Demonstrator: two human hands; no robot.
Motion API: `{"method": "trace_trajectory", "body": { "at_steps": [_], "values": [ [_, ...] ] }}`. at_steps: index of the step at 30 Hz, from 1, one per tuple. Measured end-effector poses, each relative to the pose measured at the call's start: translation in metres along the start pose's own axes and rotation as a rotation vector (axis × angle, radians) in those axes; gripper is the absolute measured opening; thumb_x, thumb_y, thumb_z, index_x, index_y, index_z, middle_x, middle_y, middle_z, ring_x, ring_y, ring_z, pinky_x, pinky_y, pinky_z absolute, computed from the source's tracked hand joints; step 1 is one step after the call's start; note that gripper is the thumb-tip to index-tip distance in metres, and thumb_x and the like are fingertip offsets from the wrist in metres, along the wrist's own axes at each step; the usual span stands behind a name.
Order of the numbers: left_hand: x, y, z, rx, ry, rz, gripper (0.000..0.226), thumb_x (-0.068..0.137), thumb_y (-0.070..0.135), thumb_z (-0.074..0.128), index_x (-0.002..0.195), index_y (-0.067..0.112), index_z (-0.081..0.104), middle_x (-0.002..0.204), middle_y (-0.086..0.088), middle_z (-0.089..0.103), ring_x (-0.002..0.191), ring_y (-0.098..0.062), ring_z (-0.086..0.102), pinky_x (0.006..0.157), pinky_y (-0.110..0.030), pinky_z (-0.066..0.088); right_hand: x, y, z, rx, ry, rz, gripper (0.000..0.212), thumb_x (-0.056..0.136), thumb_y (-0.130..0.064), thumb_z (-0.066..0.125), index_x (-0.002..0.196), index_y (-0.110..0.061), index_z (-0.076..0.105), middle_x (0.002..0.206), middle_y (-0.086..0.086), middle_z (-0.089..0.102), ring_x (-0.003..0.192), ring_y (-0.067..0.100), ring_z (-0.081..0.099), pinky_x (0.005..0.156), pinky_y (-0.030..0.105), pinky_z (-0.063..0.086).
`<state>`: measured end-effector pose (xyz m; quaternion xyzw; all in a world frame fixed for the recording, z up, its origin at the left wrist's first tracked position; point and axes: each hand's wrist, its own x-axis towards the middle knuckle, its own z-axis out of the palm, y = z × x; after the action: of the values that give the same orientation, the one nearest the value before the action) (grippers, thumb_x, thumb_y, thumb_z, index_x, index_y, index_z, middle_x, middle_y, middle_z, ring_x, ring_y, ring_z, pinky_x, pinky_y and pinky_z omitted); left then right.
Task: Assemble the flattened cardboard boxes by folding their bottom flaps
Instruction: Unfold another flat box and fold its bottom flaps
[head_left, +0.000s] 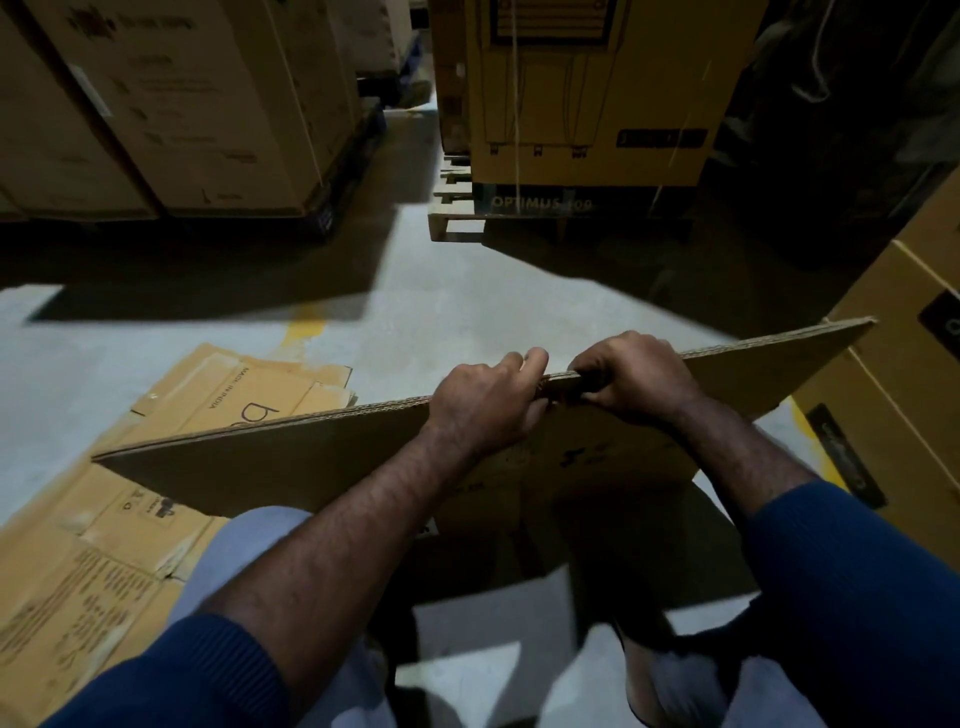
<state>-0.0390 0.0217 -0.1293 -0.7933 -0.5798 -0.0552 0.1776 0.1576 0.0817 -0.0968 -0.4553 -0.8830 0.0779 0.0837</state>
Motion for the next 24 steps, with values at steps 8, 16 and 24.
{"method": "trace_trajectory", "body": {
  "at_steps": [8,16,24],
  "values": [
    [0.006,0.004,-0.004,-0.032,-0.072,0.015,0.028,0.103,0.036,0.043,0.124,0.018,0.053,0.092,-0.005,0.070,0.074,-0.032,0.068,0.057,-0.035,0.031,0.003,-0.023,0.002,-0.075,0.037,-0.068,0.012,0.083,-0.019,0.078,0.092,-0.025,0.072,0.085,-0.004,0.070,0.085,0.022,0.065,0.070,0.034,0.047],
    [-0.010,-0.039,-0.035,-0.040,0.009,-0.084,0.038,0.106,0.036,0.043,0.126,0.009,0.060,0.095,-0.013,0.072,0.077,-0.036,0.070,0.059,-0.036,0.035,0.019,-0.078,-0.004,-0.077,0.174,-0.162,0.057,0.078,-0.020,0.080,0.131,-0.027,0.063,0.124,-0.001,0.067,0.120,0.024,0.057,0.114,0.050,0.033],
    [-0.086,-0.163,-0.068,0.069,0.011,-0.328,0.036,0.104,0.051,0.044,0.117,0.020,0.058,0.092,-0.006,0.071,0.075,-0.030,0.069,0.058,-0.033,0.041,0.034,-0.176,0.005,0.219,0.499,-0.420,0.062,0.076,-0.009,0.077,0.136,-0.009,0.062,0.134,0.015,0.058,0.132,0.034,0.047,0.114,0.051,0.039]
  ]
}}
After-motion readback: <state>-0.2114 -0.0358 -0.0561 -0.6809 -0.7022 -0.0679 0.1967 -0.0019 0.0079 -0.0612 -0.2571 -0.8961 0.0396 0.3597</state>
